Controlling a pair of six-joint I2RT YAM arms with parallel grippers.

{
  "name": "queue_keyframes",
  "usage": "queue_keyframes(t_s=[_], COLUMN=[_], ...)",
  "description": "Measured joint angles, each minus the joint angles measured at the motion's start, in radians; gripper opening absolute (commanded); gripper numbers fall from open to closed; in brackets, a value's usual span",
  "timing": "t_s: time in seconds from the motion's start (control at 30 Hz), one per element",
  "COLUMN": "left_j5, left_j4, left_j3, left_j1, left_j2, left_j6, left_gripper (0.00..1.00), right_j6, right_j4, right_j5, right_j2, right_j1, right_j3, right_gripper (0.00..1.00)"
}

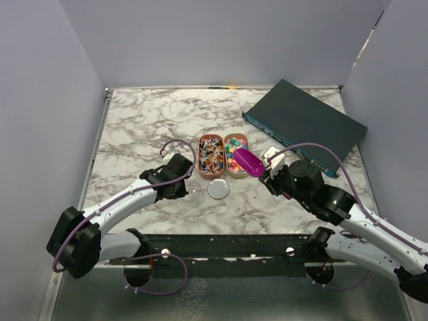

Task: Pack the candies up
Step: Move the packing bottle to the center of the board.

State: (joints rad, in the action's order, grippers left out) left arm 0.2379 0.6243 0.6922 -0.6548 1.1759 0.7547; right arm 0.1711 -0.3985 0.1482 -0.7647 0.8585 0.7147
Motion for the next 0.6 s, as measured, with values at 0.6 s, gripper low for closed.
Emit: queue_keyframes(t_s=[0.6], left_j5=[0.047], left_j4=[0.002], left_j3=[0.183], left_j1=[0.0], left_j2=[0.202], left_j6=[-0.125], left_gripper=[0.0], right_j6=[-0.014], right_j4=[-0.008], right_j5=[-0.008], right_j2=[0.005], right_j1=[0.0], right_j3=[0.0], right_gripper=[0.01])
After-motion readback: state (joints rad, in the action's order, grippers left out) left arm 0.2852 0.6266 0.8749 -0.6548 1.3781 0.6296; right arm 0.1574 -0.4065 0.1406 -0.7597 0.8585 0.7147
